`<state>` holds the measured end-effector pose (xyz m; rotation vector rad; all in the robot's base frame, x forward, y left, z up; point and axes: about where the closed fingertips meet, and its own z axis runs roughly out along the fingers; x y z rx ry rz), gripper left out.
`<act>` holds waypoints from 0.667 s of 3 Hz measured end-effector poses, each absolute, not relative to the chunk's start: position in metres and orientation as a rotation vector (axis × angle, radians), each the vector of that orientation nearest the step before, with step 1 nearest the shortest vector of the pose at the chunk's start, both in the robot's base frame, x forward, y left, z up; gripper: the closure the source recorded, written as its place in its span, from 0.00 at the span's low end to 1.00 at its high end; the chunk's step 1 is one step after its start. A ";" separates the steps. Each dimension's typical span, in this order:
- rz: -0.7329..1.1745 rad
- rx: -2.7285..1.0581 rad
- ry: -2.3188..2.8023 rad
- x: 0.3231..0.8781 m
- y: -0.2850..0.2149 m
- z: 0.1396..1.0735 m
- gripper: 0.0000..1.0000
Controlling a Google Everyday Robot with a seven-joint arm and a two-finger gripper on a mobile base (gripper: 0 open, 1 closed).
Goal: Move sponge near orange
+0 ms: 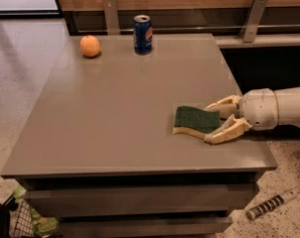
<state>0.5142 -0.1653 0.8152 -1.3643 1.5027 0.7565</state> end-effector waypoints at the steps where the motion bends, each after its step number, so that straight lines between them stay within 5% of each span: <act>1: 0.747 -1.373 1.511 0.518 -0.162 0.820 1.00; 2: 0.696 -1.385 1.576 0.534 -0.151 0.839 1.00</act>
Offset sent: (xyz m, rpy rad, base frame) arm 0.0689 0.0434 0.0901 -0.2759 0.0598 -0.1592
